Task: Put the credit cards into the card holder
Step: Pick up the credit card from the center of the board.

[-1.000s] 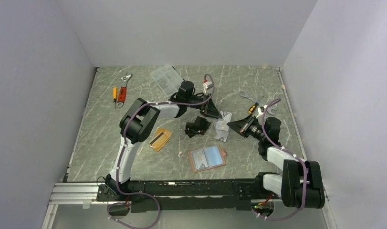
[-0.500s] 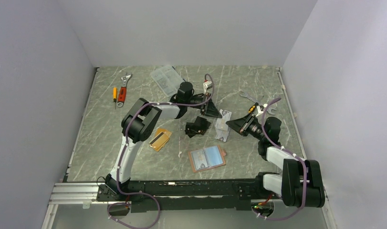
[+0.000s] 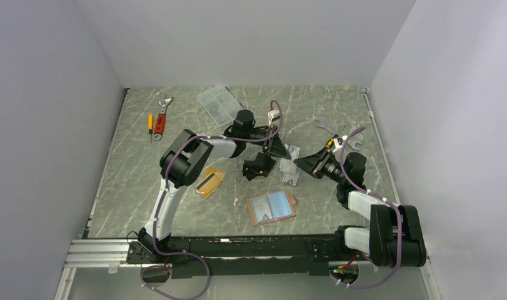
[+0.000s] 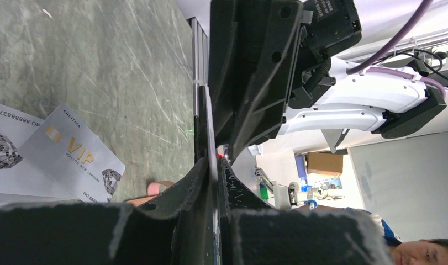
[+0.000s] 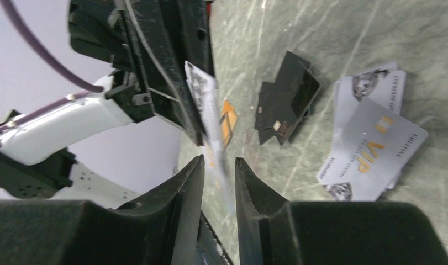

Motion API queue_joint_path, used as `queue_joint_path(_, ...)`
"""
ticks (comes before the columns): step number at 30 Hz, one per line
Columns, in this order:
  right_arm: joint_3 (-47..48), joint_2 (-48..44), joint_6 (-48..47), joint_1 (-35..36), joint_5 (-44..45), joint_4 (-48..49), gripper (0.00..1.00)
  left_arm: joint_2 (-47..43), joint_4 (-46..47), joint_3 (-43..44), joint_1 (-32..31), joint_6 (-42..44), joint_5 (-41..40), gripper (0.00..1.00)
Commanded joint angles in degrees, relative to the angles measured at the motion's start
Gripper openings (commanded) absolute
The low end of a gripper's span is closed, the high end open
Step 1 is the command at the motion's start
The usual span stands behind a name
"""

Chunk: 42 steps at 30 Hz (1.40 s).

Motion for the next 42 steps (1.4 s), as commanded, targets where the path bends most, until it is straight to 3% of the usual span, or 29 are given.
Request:
queue_joint_path(1,2.74,-4.71,-10.46,0.22,4.39,-12.41,0.32,-2.72,6.2,-0.3,0.07,-2.28,1.98,0.16)
queue_joint_path(4,4.13,-8.67,-13.85,0.4,7.44,-18.29,0.43,-3.26,7.9,-0.9,-0.02,-3.38,1.98,0.15)
queue_joint_path(7,5.29,-8.89,-14.5,0.71,8.06,-20.23,0.45,-2.91,9.79,-0.78,-0.03,-5.05,2.03,0.14)
queue_joint_path(14,3.72,-5.09,-9.41,4.38,6.91,-11.18,0.48,-2.4,12.18,-0.87,-0.09,-7.29,1.43,0.13)
queue_joint_path(18,2.18,-3.09,-4.82,5.05,5.47,-3.69,0.48,-1.84,13.59,-0.66,-0.1,-8.7,1.47,0.11)
queue_joint_path(27,6.74,-7.19,-7.66,2.21,7.01,-9.84,0.48,-1.09,17.15,-0.82,-0.06,-11.75,2.65,0.07)
queue_joint_path(32,6.79,-7.83,-6.45,-1.34,6.81,-8.09,0.47,-0.6,20.2,-0.43,-0.06,-14.43,2.8,0.06)
queue_joint_path(39,6.52,-1.71,0.88,-1.21,4.39,4.47,0.45,0.14,21.64,0.06,-0.28,-15.82,2.97,0.05)
queue_joint_path(42,6.69,-0.1,2.49,-0.98,3.79,6.91,0.4,0.36,21.39,0.29,-0.36,-15.8,3.04,0.04)
